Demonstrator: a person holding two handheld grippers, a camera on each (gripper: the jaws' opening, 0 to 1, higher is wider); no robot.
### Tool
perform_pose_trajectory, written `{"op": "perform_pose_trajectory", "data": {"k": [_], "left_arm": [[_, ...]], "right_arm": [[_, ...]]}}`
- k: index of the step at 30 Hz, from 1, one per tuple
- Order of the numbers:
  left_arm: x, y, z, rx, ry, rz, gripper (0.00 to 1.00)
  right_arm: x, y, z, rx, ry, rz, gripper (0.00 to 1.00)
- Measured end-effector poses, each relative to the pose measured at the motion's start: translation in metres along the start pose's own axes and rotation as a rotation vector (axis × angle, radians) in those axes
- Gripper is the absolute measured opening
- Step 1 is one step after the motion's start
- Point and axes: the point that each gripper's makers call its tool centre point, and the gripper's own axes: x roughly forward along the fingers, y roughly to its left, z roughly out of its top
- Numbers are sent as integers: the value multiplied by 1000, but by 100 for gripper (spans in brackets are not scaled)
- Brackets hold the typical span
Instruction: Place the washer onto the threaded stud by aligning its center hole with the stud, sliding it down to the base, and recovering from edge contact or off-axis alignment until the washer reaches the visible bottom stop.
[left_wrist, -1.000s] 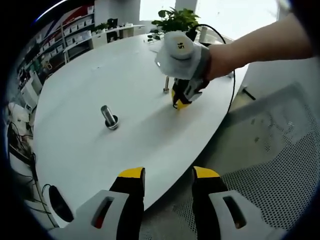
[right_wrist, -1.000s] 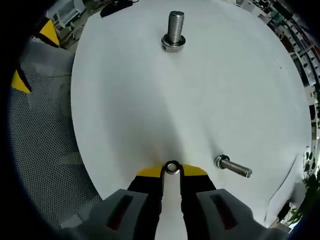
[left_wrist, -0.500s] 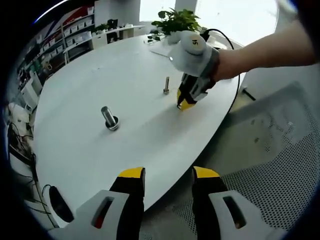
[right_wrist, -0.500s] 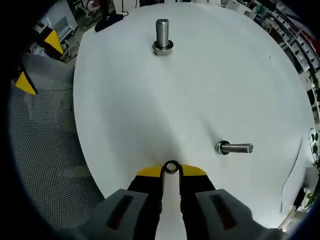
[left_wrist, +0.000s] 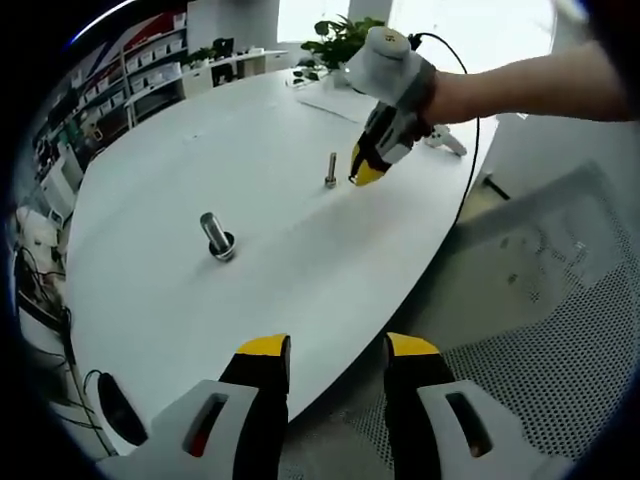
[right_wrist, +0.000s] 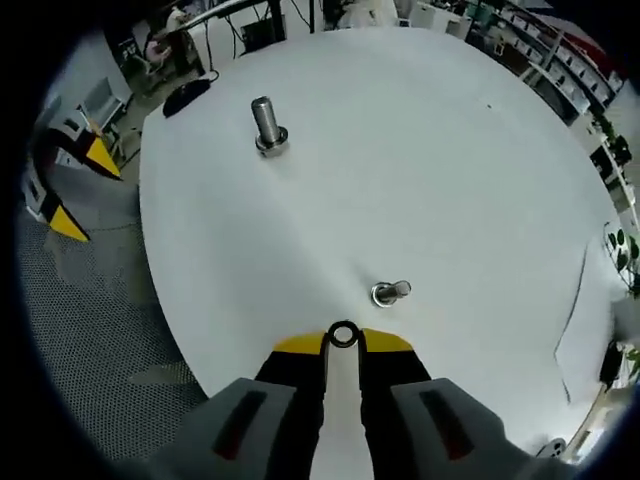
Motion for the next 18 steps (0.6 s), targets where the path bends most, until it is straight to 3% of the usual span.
{"op": "perform_pose_trajectory", "data": {"k": [4,10,18], "left_arm": [[0,1,0,-6,0,2,35],[0,0,-1,-5,3,-1,35],[0,-1,-1,-2,5,-4,35]], "right_arm": [[-11,-5,6,0,-34,-13,14],[-12,-8,2,-31,-14,-23,14],[-21,-17,17,-47,-40,-41,14]]}}
